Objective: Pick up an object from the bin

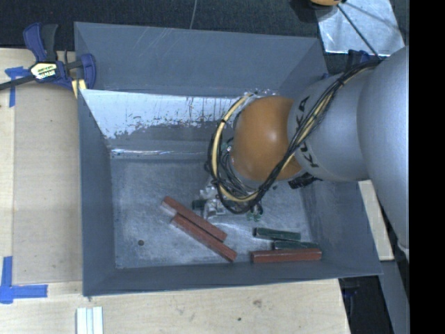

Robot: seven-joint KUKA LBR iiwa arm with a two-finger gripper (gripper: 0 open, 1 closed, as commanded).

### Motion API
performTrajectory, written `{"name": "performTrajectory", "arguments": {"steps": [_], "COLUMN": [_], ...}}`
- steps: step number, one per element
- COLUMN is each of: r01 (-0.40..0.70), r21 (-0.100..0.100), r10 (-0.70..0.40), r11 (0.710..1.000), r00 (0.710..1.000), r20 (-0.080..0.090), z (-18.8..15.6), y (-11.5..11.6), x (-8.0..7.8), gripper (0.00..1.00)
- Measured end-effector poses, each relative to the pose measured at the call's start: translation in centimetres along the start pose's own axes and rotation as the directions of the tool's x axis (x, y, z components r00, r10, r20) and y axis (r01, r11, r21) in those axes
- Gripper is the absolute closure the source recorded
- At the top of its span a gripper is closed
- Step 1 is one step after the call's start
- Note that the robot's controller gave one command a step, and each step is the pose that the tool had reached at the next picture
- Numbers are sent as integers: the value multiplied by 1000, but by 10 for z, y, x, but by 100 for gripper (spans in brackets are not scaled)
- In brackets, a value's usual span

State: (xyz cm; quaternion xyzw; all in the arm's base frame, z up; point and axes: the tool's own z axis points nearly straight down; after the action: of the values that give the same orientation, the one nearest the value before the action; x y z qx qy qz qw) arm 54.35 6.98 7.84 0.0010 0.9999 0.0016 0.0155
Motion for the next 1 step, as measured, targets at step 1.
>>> {"name": "performTrajectory", "arguments": {"steps": [1], "r01": [-1], "r21": [0], "r10": [1], "r11": [1000], "r00": [1000], "r20": [0], "z": [0], "y": [0], "x": [0], "gripper": [100]}}
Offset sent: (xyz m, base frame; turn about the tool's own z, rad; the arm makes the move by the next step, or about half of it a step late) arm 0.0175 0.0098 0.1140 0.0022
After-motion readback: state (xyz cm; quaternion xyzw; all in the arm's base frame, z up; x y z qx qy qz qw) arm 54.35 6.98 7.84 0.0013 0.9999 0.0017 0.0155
